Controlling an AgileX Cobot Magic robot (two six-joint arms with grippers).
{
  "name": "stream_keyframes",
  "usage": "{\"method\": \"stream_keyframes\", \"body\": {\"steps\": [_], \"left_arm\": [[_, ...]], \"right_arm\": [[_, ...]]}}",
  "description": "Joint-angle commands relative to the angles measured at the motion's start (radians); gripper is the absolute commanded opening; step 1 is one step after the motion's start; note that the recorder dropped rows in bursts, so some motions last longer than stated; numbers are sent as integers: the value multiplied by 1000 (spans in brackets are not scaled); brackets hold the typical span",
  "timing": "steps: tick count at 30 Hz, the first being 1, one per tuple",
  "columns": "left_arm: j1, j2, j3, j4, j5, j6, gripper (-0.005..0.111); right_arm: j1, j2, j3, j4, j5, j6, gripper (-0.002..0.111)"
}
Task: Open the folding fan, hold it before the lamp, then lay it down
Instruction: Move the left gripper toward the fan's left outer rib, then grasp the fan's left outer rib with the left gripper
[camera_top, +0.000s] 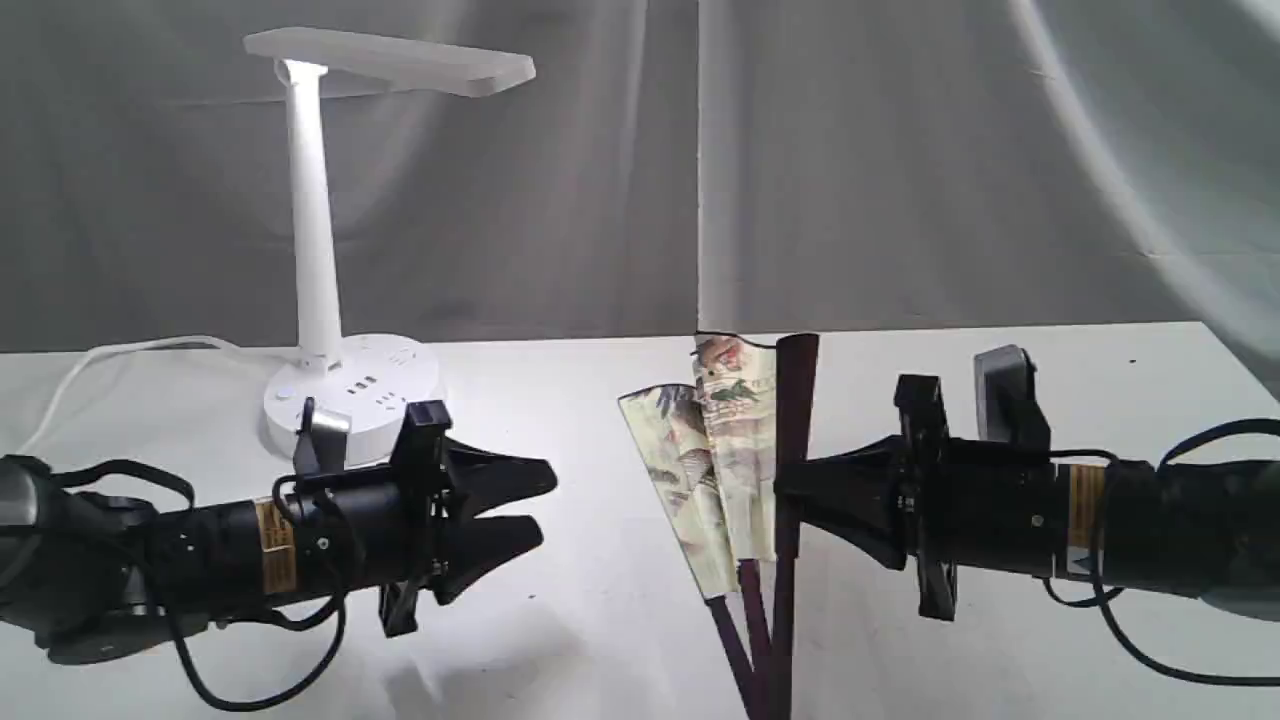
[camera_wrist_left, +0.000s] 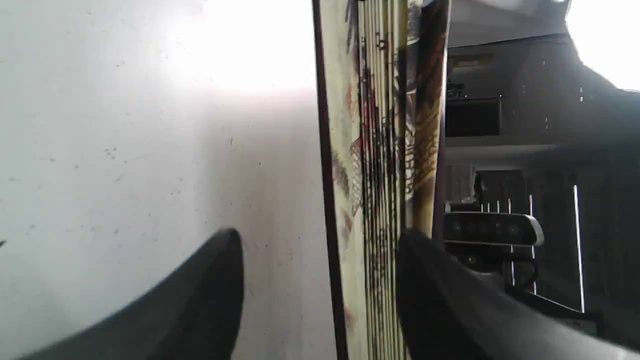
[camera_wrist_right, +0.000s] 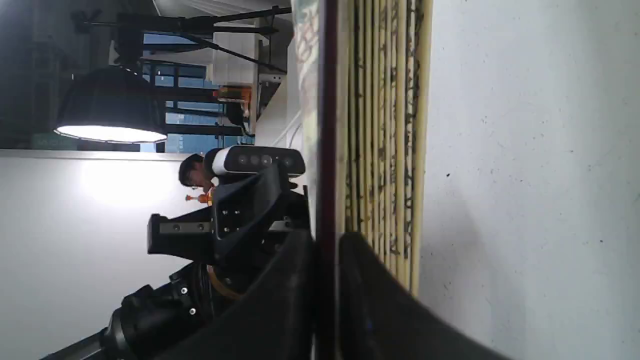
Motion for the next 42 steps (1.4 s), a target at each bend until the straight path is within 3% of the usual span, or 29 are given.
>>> {"method": "stream_keyframes", "body": {"steps": [1, 11, 17, 23, 26, 32, 42], "left_arm": [[-48, 12, -5, -132, -18, 72, 49], [-151, 17, -5, -336, 13, 178, 49], [-161, 17, -5, -380, 151, 178, 49], [-161, 21, -5, -391, 157, 174, 49], [-163, 30, -5, -417, 144, 174, 49], [-163, 87, -14, -466, -7, 180, 49], [-163, 177, -176, -350, -76, 162, 49]], "right_arm": [[11, -13, -6, 9, -19, 8, 0], [40, -13, -6, 45, -19, 10, 0], [39, -13, -6, 45, -19, 27, 0], [48, -13, -6, 45, -19, 27, 0], [60, -13, -6, 45, -19, 27, 0], [60, -13, -6, 42, -19, 27, 0], [60, -13, -6, 39, -19, 27, 0]]}}
